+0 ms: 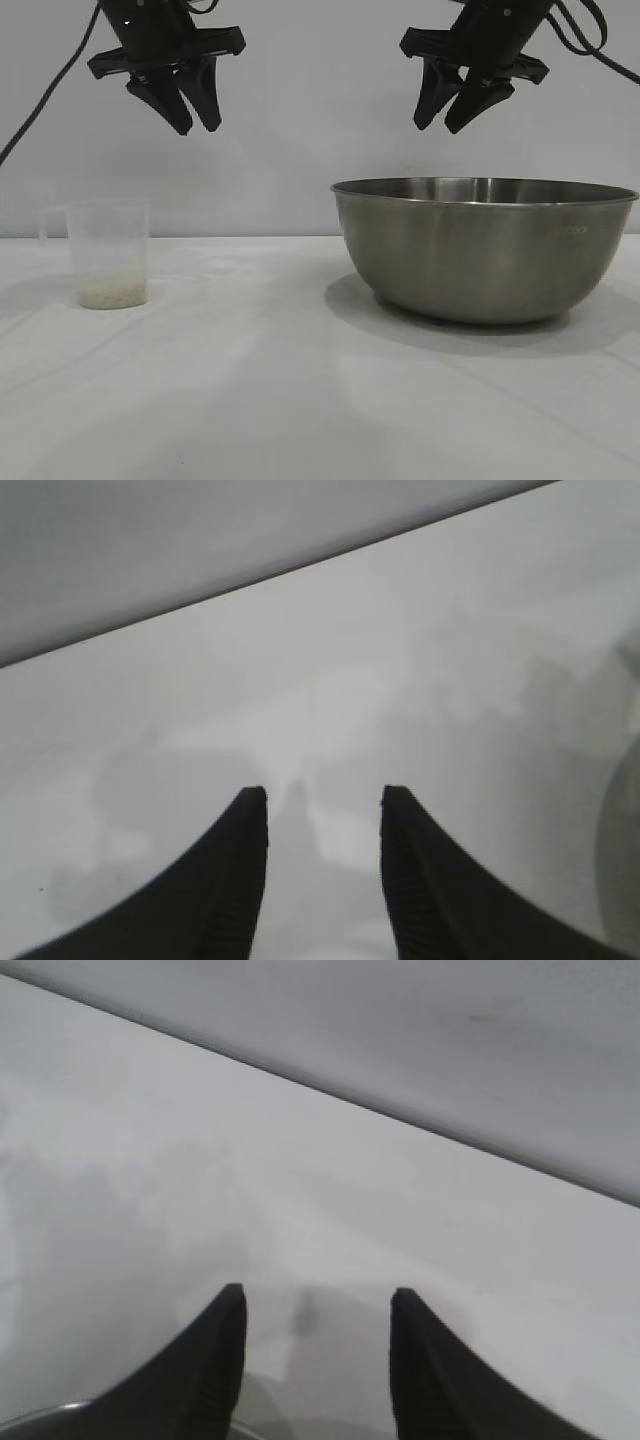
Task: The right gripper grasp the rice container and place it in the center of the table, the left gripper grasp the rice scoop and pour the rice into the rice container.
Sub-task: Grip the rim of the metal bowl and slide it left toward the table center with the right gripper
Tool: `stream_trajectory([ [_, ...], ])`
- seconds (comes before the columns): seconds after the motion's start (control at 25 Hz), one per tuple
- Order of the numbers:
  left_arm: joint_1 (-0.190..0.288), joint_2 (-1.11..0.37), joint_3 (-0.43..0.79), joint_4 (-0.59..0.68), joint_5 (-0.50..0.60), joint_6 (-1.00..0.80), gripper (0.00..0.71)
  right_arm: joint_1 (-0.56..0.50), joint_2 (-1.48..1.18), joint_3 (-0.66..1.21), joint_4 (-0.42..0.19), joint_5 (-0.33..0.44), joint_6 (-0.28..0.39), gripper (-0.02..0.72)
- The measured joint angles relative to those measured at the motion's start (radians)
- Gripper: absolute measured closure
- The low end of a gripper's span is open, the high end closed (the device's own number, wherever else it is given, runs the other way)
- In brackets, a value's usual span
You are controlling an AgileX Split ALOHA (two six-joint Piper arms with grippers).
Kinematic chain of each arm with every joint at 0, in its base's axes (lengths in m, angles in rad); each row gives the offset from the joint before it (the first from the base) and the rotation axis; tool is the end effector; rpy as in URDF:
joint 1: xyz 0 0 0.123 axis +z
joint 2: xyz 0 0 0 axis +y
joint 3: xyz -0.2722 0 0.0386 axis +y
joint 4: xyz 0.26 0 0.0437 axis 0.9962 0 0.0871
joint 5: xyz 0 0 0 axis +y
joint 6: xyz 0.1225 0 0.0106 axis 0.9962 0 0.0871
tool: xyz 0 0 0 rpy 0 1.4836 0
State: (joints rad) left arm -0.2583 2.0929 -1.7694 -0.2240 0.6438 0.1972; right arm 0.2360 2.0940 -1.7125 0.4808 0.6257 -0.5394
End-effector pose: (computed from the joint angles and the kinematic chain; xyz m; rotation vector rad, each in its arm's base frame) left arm 0.4872 -0.1457 0.2054 0.3951 2.4148 -0.2706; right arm 0.4820 0.1502 0.1932 -0.5734 2.3579 0.3772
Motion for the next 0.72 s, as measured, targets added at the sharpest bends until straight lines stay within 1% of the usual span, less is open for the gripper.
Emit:
stream_trajectory([
  [0.32,0.000,0.000,0.000,0.000,-0.002,0.000,0.443,0.000,0.000,0.000,0.002,0.010,0.006,0.373],
  [0.52,0.000,0.000,0.000,0.000,-0.002,0.000,0.443,0.000,0.000,0.000,0.002,0.029,0.008,0.373],
  [0.6,0.000,0.000,0.000,0.002,-0.002,0.000,0.443,0.000,0.000,0.000,0.002,0.052,0.008,0.373],
  [0.72,0.000,0.000,0.000,0.003,0.006,0.000,0.443,-0.012,-0.004,0.000,0.002,0.114,0.008,0.373],
])
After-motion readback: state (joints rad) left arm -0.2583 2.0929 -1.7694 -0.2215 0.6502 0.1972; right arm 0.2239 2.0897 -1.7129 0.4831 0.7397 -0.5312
